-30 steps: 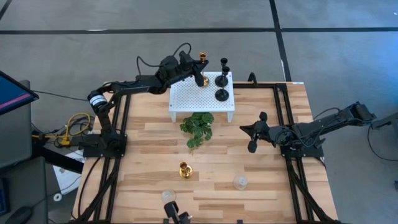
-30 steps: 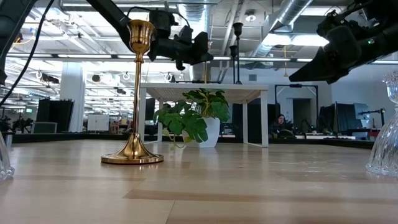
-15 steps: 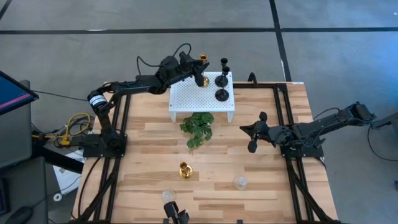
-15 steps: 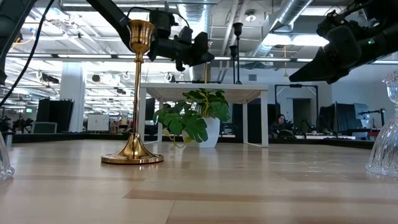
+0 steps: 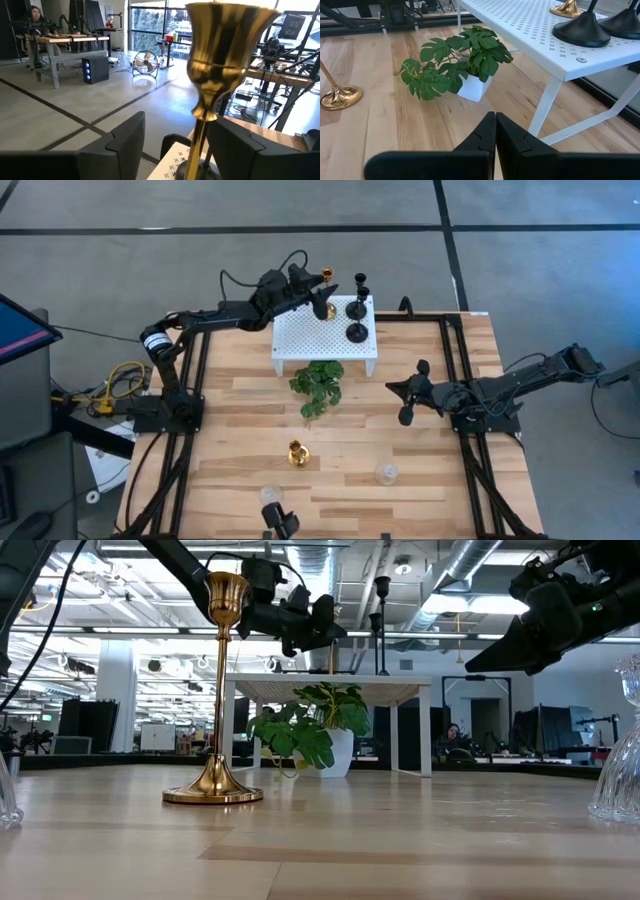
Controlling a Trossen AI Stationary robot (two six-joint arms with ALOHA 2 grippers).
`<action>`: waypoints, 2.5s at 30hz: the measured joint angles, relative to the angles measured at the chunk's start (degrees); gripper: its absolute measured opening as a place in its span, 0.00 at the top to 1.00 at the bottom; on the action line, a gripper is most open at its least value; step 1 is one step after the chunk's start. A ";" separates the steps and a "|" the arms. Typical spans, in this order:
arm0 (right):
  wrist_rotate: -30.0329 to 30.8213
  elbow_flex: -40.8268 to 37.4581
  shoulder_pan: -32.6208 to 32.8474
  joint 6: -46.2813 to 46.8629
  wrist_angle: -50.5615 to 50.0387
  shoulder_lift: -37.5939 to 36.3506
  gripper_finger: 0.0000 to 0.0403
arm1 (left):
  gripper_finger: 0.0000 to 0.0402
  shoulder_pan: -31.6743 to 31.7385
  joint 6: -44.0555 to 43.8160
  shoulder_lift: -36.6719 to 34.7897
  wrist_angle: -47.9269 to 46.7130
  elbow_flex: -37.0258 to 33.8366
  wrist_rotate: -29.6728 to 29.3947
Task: Pick & Place candle stick holders
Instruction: Put the gold candle holder on the shelf aligned with the other gold candle holder
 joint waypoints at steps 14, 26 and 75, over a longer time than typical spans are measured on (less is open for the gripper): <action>0.00 0.02 0.00 0.00 -0.15 0.02 1.00 | 0.48 0.88 1.14 -13.77 -21.32 -0.21 0.02; 0.00 0.02 0.00 0.15 0.07 0.02 1.00 | 0.48 0.76 0.52 -26.68 -23.22 -9.31 0.66; -9.03 0.02 0.00 -2.84 7.52 0.09 1.00 | 0.99 -39.64 1.57 -55.08 -10.61 -60.81 3.89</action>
